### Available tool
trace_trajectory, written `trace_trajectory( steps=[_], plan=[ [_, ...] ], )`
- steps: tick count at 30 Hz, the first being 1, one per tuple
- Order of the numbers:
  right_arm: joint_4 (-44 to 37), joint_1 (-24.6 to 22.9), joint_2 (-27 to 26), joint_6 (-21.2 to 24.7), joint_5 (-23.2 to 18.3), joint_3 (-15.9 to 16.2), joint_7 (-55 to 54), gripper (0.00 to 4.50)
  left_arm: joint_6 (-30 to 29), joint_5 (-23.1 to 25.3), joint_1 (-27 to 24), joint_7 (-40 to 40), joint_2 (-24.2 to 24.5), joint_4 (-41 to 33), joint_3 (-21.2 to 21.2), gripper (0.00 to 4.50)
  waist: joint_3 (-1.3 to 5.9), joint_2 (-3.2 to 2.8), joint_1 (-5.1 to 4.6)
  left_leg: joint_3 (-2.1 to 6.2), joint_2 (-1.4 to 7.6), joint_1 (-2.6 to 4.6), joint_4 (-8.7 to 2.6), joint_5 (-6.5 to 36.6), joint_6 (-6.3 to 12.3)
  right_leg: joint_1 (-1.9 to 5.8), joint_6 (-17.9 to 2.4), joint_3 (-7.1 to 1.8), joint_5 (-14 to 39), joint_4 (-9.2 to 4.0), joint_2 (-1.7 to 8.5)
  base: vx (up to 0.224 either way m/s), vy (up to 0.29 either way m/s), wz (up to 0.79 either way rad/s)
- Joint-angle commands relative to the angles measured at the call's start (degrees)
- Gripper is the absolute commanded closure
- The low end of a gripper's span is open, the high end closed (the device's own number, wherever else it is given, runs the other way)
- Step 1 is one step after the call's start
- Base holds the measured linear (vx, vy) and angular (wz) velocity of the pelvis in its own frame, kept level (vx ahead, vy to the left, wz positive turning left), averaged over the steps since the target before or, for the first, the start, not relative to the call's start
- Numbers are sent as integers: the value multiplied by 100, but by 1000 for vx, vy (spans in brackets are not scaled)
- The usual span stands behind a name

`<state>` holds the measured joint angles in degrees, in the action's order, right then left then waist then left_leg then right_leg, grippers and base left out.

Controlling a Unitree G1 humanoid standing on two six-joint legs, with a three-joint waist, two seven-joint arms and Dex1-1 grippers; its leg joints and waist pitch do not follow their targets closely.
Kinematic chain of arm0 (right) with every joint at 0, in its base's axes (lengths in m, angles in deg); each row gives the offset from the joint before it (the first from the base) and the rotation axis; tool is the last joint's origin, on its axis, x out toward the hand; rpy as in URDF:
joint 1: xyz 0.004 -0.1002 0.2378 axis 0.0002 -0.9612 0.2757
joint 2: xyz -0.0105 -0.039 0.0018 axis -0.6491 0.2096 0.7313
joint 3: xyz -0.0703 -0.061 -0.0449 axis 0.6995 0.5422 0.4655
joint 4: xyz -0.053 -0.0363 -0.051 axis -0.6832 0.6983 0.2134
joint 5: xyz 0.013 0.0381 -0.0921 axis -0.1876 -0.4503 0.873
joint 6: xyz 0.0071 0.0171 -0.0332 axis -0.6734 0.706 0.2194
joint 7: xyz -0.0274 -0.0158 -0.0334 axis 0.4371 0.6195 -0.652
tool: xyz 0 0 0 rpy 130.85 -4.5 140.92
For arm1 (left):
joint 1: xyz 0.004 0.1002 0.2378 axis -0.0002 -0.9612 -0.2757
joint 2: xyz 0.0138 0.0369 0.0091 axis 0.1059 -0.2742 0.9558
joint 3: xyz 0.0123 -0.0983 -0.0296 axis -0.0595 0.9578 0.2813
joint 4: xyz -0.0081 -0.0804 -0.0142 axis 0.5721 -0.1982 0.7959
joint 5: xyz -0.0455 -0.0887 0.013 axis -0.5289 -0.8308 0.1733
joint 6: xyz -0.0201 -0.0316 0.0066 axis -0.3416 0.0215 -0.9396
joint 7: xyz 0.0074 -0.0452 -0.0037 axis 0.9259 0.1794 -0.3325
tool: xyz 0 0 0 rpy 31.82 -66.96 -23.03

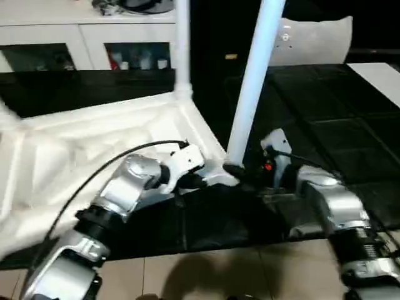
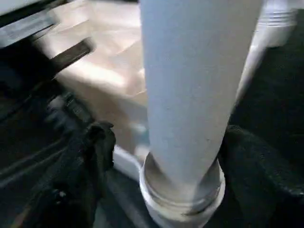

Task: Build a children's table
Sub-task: Rotate leg to tighten

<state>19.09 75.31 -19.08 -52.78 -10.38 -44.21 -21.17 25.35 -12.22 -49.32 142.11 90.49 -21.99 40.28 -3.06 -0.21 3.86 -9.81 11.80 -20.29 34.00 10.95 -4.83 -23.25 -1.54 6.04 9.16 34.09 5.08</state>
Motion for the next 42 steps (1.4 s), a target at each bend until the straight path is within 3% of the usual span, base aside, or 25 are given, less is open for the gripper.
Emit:
trace_trajectory(
  steps=[1,3,8,11,23,30,34,38,40,42],
  plan=[
    [-138,13,142,-53,-108,82,451,36,241,56,95,235,101,-123,-163,450,395,-8,5,20,125,5,-388,1124,367,354,-1000,-283,1678,-430,314,0,0,0],
    [-197,38,539,-72,-166,203,1076,23,695,127,58,808,451,-113,-466,450,404,12,25,27,130,1,-385,1114,388,366,-1031,-282,1616,-413,316,0,0,0],
    [-200,53,817,-249,-190,390,1700,23,1153,-2,12,1449,668,-215,-625,450,393,12,74,2,134,2,-372,1077,405,348,-1049,-290,1699,-414,327,0,0,0],
    [-163,45,851,-405,-208,522,1995,57,1456,47,21,1763,787,-176,-790,450,393,13,125,-2,156,35,-383,1116,365,322,-1062,-294,1744,-417,327,0,0,0],
    [-269,-32,658,73,-538,773,2417,151,1833,-119,49,2239,768,-160,-898,450,399,5,183,4,159,29,-397,1174,269,335,-1034,-293,1779,-404,329,0,0,0],
    [-372,-97,622,291,-603,854,2511,225,1816,-179,20,2259,773,-129,-851,450,397,22,221,0,158,26,-399,1105,244,334,-995,-300,1795,-399,335,0,0,0],
    [-444,-137,622,400,-680,865,2474,236,1694,-264,-30,2229,744,-148,-766,450,392,28,221,-1,155,31,-400,1114,228,328,-932,-300,1910,-413,335,0,0,0],
    [-629,-231,338,671,-623,712,1711,238,1119,-499,-123,1925,581,-291,-486,450,393,14,213,4,156,18,-406,1056,206,337,-927,-304,1862,-400,336,0,0,0],
    [-642,-238,213,667,-538,672,1413,238,993,-525,-129,1759,509,-321,-408,450,382,22,181,5,144,22,-412,1150,165,328,-885,-295,2028,-423,333,0,0,0],
    [-491,-168,-190,650,-271,579,531,240,514,-567,-90,1120,195,-349,-151,450,336,33,107,12,105,38,-414,1381,49,284,-693,-265,2695,-502,329,0,0,0]
  ],
)
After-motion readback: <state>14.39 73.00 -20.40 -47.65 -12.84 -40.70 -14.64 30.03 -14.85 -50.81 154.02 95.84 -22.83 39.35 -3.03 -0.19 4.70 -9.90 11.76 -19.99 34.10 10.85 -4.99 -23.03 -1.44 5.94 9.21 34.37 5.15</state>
